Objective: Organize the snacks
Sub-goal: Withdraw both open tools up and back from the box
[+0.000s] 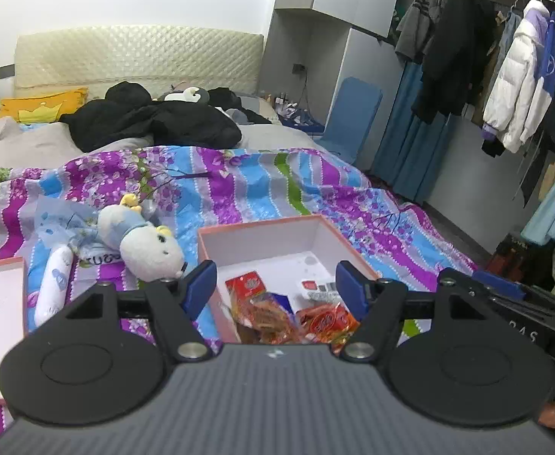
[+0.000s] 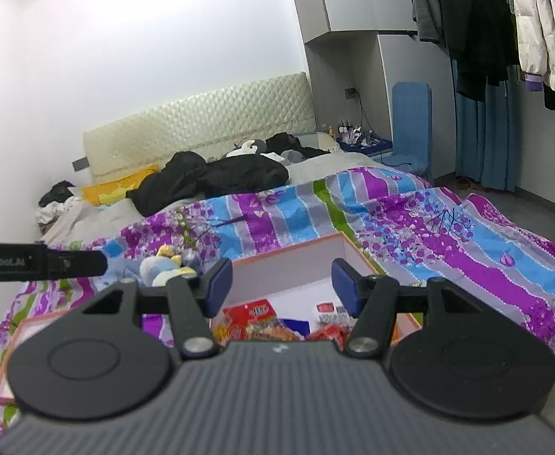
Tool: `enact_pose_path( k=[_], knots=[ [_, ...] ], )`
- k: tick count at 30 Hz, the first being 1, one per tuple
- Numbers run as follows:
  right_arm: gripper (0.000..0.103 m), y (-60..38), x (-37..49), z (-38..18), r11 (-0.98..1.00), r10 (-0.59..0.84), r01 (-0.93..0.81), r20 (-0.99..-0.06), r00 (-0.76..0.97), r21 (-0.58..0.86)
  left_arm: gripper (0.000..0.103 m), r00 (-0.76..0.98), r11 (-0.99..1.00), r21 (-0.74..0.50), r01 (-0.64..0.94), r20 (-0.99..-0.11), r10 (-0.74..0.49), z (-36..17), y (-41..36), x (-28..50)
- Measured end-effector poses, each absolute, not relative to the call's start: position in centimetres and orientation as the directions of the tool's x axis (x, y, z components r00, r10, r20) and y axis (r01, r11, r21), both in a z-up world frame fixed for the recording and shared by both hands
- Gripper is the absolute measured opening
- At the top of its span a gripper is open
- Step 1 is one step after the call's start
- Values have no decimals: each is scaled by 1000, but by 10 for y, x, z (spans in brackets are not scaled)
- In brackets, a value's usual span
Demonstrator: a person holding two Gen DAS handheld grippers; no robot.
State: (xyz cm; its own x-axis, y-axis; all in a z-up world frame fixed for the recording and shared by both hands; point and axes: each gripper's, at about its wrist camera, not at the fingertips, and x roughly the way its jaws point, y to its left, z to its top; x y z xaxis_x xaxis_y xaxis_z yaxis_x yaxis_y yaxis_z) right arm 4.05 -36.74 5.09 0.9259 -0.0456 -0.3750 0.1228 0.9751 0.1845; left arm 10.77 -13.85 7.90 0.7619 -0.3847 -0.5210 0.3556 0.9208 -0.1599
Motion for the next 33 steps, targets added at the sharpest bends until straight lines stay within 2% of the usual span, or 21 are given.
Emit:
enact_pose_path(
  k=[19,33],
  knots=[
    [60,-348,4,-2,976,-47,141,-474,879,164,75,723,938,-150,311,-604,-336,18,-126,79],
    [60,-345,6,-7,975,-54,149,-477,877,164,78,726,940,-128,317,-606,-327,9,-125,72]
  ],
)
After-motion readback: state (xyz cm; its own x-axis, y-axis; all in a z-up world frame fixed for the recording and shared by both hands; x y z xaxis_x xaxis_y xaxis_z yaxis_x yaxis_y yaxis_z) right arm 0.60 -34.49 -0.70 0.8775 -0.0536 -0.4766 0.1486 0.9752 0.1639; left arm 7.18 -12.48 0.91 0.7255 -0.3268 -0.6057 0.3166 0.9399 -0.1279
